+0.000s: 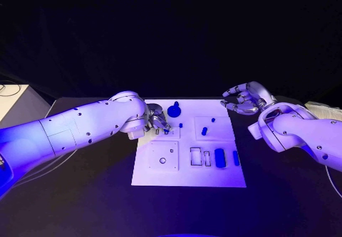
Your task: Assemble the parts on the task board
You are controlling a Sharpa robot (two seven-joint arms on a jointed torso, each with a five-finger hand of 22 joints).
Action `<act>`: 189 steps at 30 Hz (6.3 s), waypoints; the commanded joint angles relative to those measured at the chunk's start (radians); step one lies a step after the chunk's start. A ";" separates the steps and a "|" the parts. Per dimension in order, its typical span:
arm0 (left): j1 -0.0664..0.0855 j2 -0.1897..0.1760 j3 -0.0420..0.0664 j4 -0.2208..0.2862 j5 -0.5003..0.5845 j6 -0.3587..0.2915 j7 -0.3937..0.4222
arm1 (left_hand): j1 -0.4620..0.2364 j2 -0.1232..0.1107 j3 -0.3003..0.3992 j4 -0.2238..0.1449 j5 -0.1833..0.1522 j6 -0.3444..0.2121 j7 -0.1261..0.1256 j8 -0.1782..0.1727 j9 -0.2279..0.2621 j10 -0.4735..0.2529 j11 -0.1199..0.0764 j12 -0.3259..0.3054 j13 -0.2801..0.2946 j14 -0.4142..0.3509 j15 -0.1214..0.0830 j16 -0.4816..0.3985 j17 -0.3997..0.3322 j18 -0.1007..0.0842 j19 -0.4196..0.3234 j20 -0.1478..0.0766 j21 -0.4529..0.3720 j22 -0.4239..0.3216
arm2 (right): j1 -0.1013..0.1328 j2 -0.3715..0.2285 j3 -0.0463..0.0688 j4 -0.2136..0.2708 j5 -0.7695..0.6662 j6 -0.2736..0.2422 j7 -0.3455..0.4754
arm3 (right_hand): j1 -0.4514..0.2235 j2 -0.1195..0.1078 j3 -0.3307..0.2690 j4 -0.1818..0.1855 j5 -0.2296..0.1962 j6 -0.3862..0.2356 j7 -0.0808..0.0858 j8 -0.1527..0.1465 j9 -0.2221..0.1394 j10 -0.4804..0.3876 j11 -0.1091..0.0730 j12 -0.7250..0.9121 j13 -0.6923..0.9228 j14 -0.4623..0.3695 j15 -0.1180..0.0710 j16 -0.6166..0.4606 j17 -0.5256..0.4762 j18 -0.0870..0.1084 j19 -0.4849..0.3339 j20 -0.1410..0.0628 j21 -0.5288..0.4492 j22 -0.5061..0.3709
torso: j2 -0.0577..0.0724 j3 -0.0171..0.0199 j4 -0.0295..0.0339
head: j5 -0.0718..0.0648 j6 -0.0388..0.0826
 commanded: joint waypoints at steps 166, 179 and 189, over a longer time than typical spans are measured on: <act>-0.008 0.024 -0.041 -0.017 -0.098 0.116 -0.006 | -0.037 0.014 0.048 -0.116 -0.019 0.071 -0.053 -0.009 0.031 0.016 -0.006 0.000 -0.002 0.093 -0.014 -0.002 0.221 -0.012 0.008 -0.008 0.000 0.002 | 0.000 -0.009 0.000 0.004 -0.015 0.016 -0.003 | -0.005 -0.008 0.010 0.004 0.006 0.000 -0.001 0.006 0.002 0.014 0.001 0.007 0.184 0.100 0.002 -0.005 0.247 0.003 0.034 0.005 -0.006 0.045 | 0.001 0.0008 -0.0007 | -0.014 -0.056; -0.008 0.026 -0.042 -0.019 -0.098 0.120 -0.006 | -0.056 0.013 -0.019 -0.089 -0.026 0.082 -0.058 -0.020 0.038 0.015 -0.009 0.004 0.002 0.093 -0.016 -0.003 0.220 -0.012 0.009 -0.010 -0.001 0.003 | 0.000 -0.010 0.000 0.004 -0.015 0.016 -0.003 | -0.006 -0.009 0.011 0.005 0.005 -0.001 -0.001 0.007 0.002 0.014 0.001 0.007 0.183 0.100 0.002 -0.006 0.245 0.003 0.034 0.005 -0.007 0.044 | 0.001 0.0005 -0.0003 | -0.015 -0.056; -0.008 0.030 -0.042 -0.022 -0.098 0.117 -0.006 | -0.062 0.014 -0.061 -0.073 -0.035 0.089 -0.060 -0.027 0.042 0.015 -0.010 0.005 0.004 0.093 -0.018 -0.003 0.221 -0.012 0.010 -0.012 -0.002 0.003 | 0.000 -0.010 0.000 0.005 -0.015 0.015 -0.003 | -0.006 -0.009 0.011 0.005 0.005 -0.001 -0.001 0.007 0.002 0.014 0.001 0.007 0.183 0.100 0.002 -0.006 0.245 0.003 0.034 0.005 -0.007 0.044 | 0.001 0.0010 -0.0006 | -0.017 -0.056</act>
